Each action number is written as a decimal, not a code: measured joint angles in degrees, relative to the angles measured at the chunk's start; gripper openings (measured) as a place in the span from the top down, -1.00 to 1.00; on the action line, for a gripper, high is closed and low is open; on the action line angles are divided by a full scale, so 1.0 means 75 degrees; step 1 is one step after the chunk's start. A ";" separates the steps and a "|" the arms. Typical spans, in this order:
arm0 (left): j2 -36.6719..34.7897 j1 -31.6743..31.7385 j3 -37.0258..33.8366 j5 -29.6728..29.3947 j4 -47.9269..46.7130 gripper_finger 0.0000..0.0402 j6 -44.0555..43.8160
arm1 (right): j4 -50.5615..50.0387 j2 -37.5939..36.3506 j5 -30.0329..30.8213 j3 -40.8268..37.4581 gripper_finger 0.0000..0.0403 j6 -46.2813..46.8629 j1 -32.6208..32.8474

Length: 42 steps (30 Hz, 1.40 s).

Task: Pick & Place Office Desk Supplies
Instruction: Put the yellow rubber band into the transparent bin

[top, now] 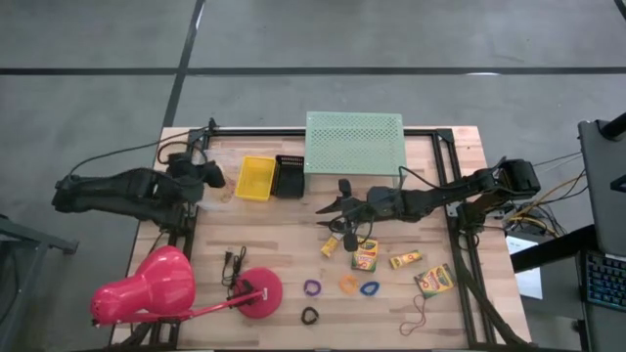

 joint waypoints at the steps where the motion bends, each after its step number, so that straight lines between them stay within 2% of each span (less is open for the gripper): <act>1: 0.0034 0.0030 -0.0007 0.0030 -0.0203 1.00 -0.0295 | -0.0003 0.0000 0.0000 0.0000 0.39 -0.0003 0.0000; 6: 0.0124 0.0070 -0.0114 0.0328 -0.0916 1.00 -0.1423 | 0.0000 0.0000 0.0001 0.0000 0.39 -0.0003 0.0000; 15: 0.0248 0.0084 -0.0830 0.1113 -0.1025 1.00 -0.2557 | -0.0005 0.0000 0.0001 0.0000 0.39 -0.0003 0.0000; 27: 0.0432 0.0138 -0.0856 0.1596 -0.0733 1.00 -0.1800 | -0.0003 0.0000 0.0001 0.0000 0.39 -0.0003 0.0000; 29: 0.0436 0.0180 -0.0856 0.1669 -0.0724 1.00 -0.1344 | -0.0003 0.0000 0.0002 0.0000 0.39 -0.0002 0.0000; 34: 0.0437 0.0236 -0.0856 0.1780 -0.0485 1.00 0.0807 | -0.0003 0.0000 0.0002 0.0000 0.39 0.0000 0.0000; 42: 0.0767 0.0240 -0.0995 0.2619 -0.0441 1.00 0.1223 | -0.0003 0.0000 0.0000 0.0000 0.39 -0.0003 0.0000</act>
